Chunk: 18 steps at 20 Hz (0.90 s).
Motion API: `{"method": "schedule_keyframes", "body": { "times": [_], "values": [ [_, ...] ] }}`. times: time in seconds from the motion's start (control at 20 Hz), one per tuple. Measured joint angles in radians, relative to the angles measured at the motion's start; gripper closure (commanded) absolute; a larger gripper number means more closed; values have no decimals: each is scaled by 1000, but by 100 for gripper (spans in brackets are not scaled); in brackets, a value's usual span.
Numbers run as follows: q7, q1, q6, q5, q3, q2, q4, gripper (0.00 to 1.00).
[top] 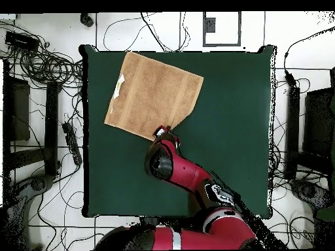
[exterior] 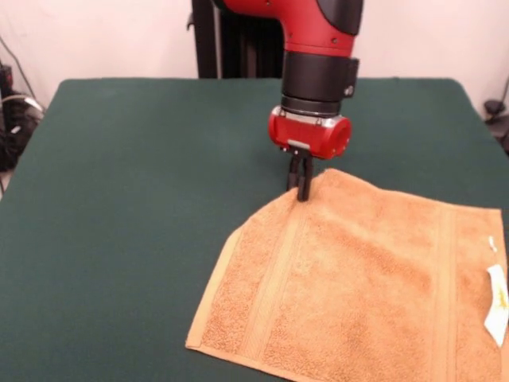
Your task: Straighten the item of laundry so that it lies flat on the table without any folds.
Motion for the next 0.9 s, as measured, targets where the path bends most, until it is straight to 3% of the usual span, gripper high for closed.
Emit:
{"method": "schedule_keyframes", "body": {
  "times": [0.45,0.9],
  "values": [
    [0,206,1,62,-187,-5,-24,100],
    [0,202,1,62,-226,-3,-25,100]
  ]
}}
